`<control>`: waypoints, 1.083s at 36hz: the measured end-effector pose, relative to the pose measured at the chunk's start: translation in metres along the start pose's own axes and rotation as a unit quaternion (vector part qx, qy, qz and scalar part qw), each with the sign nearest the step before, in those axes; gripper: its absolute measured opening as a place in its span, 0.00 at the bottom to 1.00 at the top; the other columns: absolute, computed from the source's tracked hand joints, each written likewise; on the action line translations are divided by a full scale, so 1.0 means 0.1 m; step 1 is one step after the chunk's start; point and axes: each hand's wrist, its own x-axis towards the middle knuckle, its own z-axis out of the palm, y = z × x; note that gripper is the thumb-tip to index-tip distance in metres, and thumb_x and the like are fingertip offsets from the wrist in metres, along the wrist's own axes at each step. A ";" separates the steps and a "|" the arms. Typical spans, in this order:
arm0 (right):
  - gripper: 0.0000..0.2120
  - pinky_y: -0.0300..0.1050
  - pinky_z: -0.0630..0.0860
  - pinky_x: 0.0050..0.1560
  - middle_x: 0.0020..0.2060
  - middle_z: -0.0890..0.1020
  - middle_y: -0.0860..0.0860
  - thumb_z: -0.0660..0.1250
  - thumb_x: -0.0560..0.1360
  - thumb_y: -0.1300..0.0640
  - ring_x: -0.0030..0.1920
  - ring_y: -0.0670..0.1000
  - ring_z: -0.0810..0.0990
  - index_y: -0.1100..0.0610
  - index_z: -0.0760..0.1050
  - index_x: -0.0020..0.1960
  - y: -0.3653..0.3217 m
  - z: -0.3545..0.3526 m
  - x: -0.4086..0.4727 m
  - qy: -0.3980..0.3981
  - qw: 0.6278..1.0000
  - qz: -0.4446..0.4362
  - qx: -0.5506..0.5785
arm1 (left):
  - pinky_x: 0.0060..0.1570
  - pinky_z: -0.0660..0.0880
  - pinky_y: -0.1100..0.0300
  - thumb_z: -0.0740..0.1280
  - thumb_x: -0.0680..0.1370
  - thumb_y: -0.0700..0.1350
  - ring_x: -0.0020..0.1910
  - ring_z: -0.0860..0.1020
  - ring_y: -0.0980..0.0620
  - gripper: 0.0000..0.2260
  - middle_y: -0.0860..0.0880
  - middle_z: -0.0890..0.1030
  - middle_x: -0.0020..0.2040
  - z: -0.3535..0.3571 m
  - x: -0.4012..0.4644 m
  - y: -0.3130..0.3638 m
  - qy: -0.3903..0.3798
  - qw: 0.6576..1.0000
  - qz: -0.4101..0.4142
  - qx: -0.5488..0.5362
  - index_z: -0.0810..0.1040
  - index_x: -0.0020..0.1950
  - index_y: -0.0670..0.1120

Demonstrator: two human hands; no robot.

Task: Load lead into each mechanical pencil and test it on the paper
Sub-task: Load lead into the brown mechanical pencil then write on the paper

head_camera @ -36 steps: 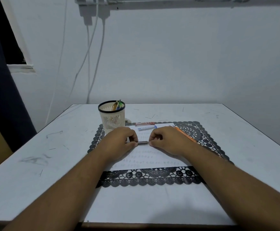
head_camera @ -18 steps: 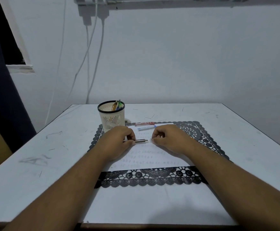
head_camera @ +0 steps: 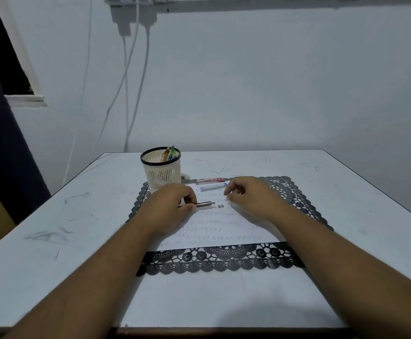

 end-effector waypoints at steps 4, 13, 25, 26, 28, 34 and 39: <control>0.04 0.40 0.69 0.42 0.31 0.79 0.38 0.73 0.79 0.55 0.34 0.37 0.75 0.49 0.85 0.47 -0.06 -0.05 -0.01 -0.019 0.999 -0.016 0.029 | 0.40 0.68 0.60 0.72 0.78 0.47 0.46 0.73 0.61 0.05 0.60 0.78 0.43 -0.02 0.01 0.00 -0.001 1.000 0.002 -0.003 0.80 0.44 0.56; 0.04 0.41 0.71 0.43 0.35 0.84 0.39 0.74 0.78 0.54 0.34 0.35 0.77 0.48 0.85 0.44 -0.11 0.06 -0.03 -0.048 0.997 -0.041 0.034 | 0.44 0.71 0.59 0.71 0.79 0.48 0.48 0.73 0.60 0.04 0.62 0.78 0.44 -0.04 0.00 0.04 -0.003 1.000 0.029 -0.012 0.81 0.46 0.56; 0.03 0.38 0.72 0.41 0.38 0.84 0.43 0.76 0.77 0.54 0.39 0.42 0.79 0.47 0.84 0.44 -0.09 0.06 -0.03 -0.052 0.998 -0.037 0.009 | 0.45 0.72 0.58 0.71 0.79 0.50 0.48 0.73 0.62 0.04 0.62 0.78 0.45 -0.03 0.00 0.02 0.002 1.000 0.026 -0.007 0.80 0.46 0.57; 0.04 0.38 0.71 0.41 0.38 0.83 0.43 0.76 0.77 0.54 0.38 0.41 0.78 0.47 0.84 0.44 -0.09 0.06 -0.03 -0.052 0.998 -0.037 0.009 | 0.45 0.72 0.59 0.71 0.80 0.50 0.49 0.73 0.62 0.04 0.62 0.78 0.45 -0.03 0.00 0.03 0.001 1.000 0.026 -0.006 0.80 0.46 0.57; 0.04 0.38 0.71 0.41 0.37 0.83 0.43 0.76 0.77 0.54 0.38 0.41 0.78 0.47 0.84 0.44 -0.07 0.07 -0.02 -0.051 0.998 -0.035 0.009 | 0.45 0.72 0.59 0.71 0.80 0.49 0.49 0.73 0.61 0.04 0.62 0.78 0.46 -0.03 -0.01 0.04 0.000 1.000 0.023 -0.009 0.80 0.46 0.57; 0.04 0.44 0.74 0.43 0.34 0.82 0.41 0.76 0.75 0.54 0.38 0.44 0.78 0.47 0.85 0.43 -0.03 0.02 0.02 -0.042 0.999 -0.019 0.008 | 0.45 0.73 0.58 0.71 0.80 0.49 0.48 0.73 0.60 0.04 0.62 0.78 0.45 -0.04 -0.01 0.04 0.001 1.000 0.019 -0.014 0.80 0.45 0.57; 0.04 0.41 0.76 0.40 0.35 0.84 0.45 0.76 0.74 0.58 0.36 0.43 0.79 0.51 0.85 0.42 -0.01 -0.04 -0.02 -0.060 0.998 0.004 0.005 | 0.44 0.71 0.60 0.71 0.80 0.49 0.48 0.73 0.61 0.04 0.61 0.78 0.45 -0.04 -0.01 0.04 -0.001 1.000 0.017 -0.012 0.80 0.45 0.57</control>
